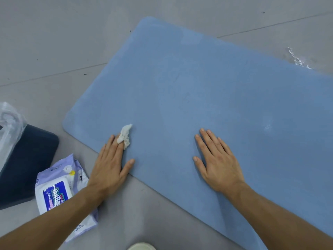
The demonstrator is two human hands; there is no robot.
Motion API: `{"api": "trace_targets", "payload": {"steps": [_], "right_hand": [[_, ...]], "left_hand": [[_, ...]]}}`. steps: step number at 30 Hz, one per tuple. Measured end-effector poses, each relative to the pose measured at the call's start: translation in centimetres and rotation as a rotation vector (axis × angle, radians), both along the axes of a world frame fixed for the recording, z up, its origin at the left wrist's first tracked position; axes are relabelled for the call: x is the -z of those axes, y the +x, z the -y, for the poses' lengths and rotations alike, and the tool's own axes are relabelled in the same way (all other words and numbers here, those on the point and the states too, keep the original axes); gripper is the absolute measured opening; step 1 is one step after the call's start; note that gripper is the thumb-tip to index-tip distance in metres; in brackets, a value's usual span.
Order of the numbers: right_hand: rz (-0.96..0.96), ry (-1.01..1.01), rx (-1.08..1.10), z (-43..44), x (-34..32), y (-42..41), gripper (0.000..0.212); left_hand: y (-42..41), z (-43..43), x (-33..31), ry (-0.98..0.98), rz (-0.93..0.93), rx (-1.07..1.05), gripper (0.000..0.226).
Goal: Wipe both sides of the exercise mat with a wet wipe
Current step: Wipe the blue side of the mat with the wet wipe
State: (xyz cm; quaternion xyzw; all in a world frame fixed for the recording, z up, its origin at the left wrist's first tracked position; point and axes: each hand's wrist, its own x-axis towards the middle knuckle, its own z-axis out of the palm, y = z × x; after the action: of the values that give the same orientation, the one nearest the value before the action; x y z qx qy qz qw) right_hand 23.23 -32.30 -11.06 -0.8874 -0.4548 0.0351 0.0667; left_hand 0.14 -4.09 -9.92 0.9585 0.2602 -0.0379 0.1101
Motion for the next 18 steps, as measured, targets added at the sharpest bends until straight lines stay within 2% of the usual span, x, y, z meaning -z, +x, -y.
{"api": "trace_targets", "payload": {"steps": [6,10,14,18], "right_hand": [[0.009,0.03,0.0,0.0,0.0,0.0,0.065],[0.017,0.038,-0.008,0.0,0.1,0.0,0.065],[0.02,0.029,-0.007,0.0,0.2,0.1,0.064],[0.021,0.046,0.003,0.0,0.3,0.0,0.061]], "left_hand": [[1.0,9.2,-0.8,-0.103,0.007,0.622,0.078],[1.9,15.1,-1.5,0.009,-0.1,0.967,0.08],[2.9,13.4,-1.3,-0.011,-0.08,1.002,0.076],[3.9,7.2,-0.2,-0.088,-0.047,0.825,0.071]]}}
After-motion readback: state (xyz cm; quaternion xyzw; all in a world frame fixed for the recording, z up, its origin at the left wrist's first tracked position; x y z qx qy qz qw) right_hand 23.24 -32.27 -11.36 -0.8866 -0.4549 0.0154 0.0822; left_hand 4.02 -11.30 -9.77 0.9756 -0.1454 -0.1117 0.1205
